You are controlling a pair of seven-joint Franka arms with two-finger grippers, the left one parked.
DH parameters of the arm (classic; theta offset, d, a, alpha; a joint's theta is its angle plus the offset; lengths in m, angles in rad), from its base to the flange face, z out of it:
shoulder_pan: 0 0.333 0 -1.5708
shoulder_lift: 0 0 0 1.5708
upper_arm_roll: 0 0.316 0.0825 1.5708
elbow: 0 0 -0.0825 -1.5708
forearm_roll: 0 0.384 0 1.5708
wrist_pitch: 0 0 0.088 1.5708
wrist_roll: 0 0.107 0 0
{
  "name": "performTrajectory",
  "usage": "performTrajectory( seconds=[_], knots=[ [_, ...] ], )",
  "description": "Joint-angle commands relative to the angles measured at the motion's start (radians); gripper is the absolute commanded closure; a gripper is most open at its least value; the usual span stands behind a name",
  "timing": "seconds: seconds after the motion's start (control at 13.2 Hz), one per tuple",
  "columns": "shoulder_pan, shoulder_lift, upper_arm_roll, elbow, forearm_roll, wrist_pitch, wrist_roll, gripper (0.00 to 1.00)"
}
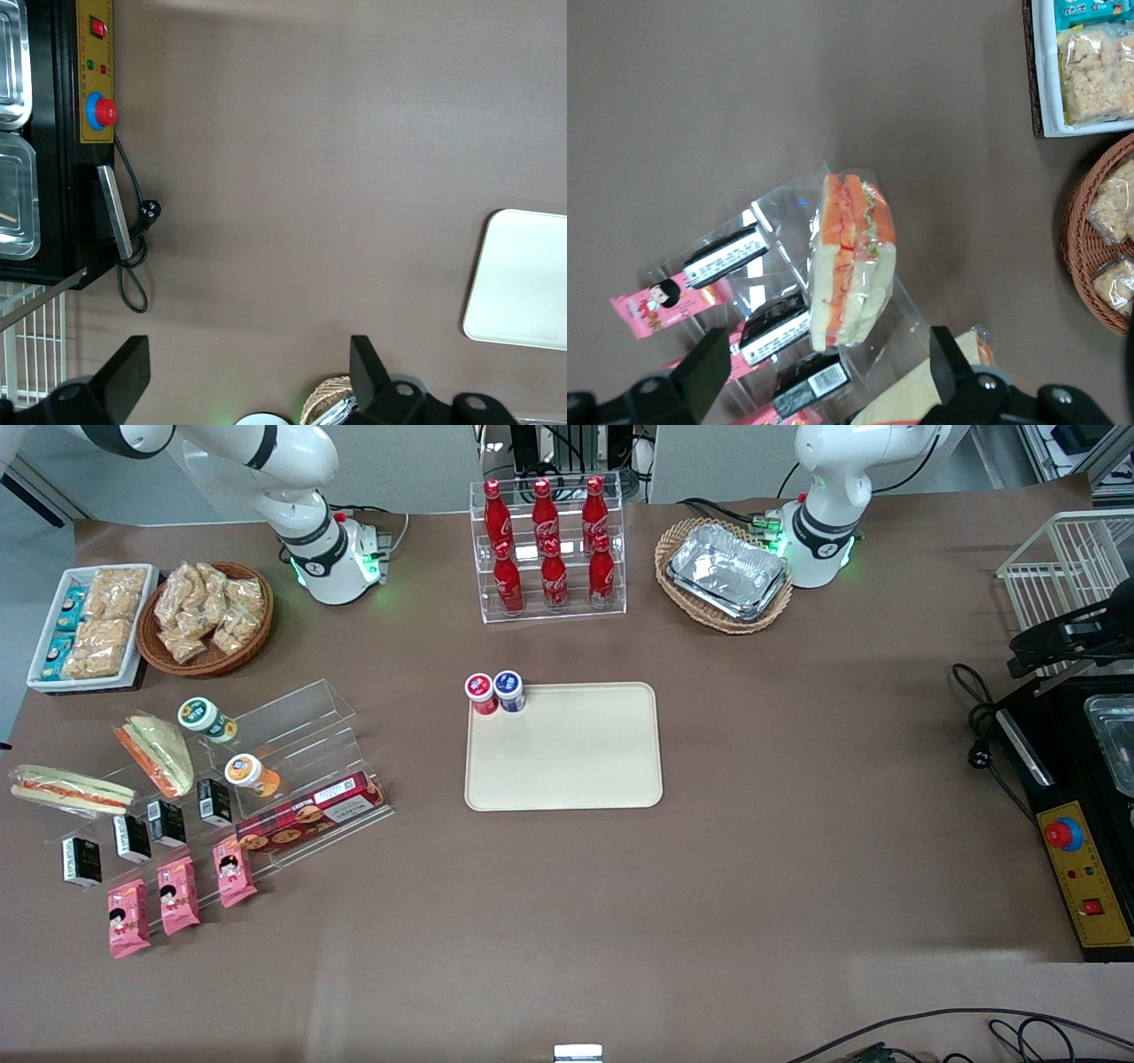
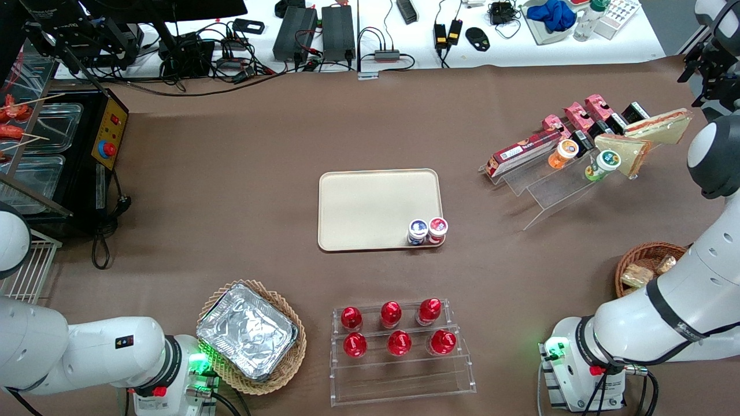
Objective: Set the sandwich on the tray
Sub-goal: 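Lower the open right gripper onto the wrapped orange-and-green sandwich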
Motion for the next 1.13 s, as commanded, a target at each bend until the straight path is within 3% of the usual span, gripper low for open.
performTrajectory(
  seconds=[0.0, 1.06],
  knots=[
    [-0.011, 0.006, 0.003, -0.061, 0.023, 0.068, -0.007, 0.0],
    [-0.011, 0.023, 0.004, -0.221, 0.023, 0.248, -0.036, 0.0]
  ],
)
